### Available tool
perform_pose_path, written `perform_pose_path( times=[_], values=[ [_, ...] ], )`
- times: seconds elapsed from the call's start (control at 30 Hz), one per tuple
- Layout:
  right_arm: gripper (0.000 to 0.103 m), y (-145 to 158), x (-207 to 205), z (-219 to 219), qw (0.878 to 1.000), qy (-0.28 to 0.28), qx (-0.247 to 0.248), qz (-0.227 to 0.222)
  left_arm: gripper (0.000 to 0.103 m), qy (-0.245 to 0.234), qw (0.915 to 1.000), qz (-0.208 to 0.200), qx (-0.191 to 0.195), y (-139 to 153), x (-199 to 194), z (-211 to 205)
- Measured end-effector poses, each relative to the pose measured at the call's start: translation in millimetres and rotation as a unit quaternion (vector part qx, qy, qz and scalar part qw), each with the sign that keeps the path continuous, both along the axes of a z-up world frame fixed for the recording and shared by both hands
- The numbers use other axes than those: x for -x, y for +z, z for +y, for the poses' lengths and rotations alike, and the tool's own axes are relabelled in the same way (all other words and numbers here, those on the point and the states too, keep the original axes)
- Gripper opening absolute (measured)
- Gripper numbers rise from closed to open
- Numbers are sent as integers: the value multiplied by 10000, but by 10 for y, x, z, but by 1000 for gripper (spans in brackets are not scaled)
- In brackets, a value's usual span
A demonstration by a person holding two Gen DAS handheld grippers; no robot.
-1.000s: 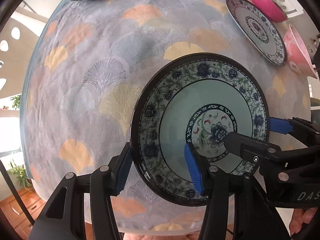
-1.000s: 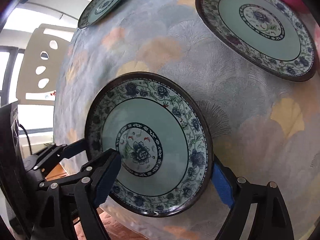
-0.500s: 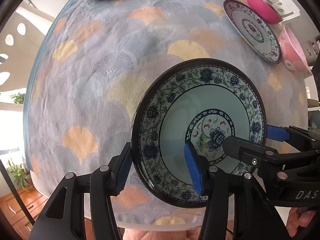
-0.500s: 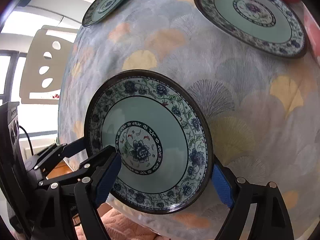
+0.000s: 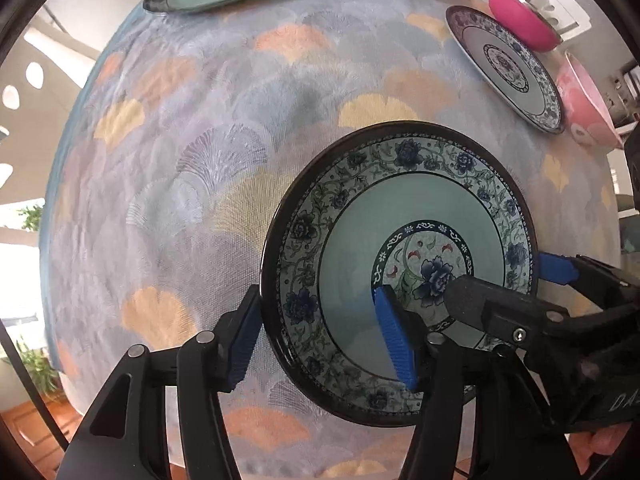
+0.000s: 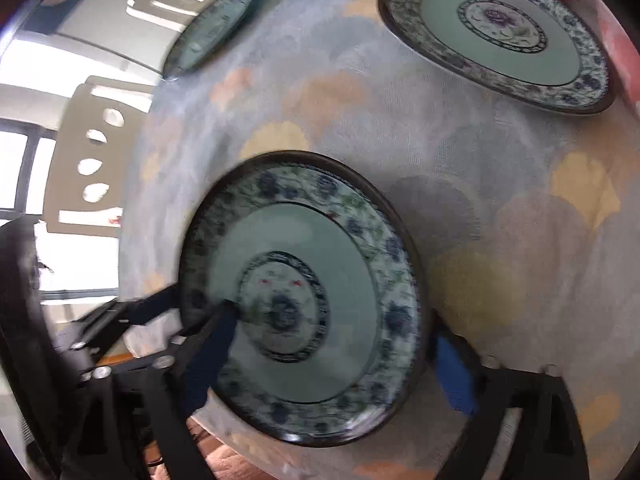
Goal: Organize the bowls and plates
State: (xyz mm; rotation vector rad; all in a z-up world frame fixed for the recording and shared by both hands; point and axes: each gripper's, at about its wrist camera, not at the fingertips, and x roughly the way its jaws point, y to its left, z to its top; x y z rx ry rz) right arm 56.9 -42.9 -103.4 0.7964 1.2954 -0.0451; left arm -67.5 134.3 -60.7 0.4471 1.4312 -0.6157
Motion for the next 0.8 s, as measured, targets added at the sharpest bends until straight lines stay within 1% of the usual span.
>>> perform_pose_path(
  times=[0.13, 0.37, 0.47, 0.53, 0.6, 0.8],
  values=[
    [97, 1, -51, 2, 9997, -14, 22, 227, 56, 44, 9999, 146, -63, -45, -100, -12],
    [97, -9, -136, 64, 9984, 53, 194, 524, 55, -117, 9995, 164, -224, 23, -240, 7],
    [97, -14, -179, 94, 9974, 76, 292, 655, 55, -171, 9994, 168, -267, 9, -313, -5],
    [98, -22, -175, 83, 9974, 64, 274, 669, 57, -148, 9993, 222, -255, -9, -357, -24],
    [100, -28, -192, 89, 9976, 26, 215, 659, 58, -136, 9992, 271, -250, 25, -512, 30],
    [103, -39, -179, 34, 9978, -66, 57, 662, 61, -158, 9991, 306, -236, -11, -673, 38]
  ],
)
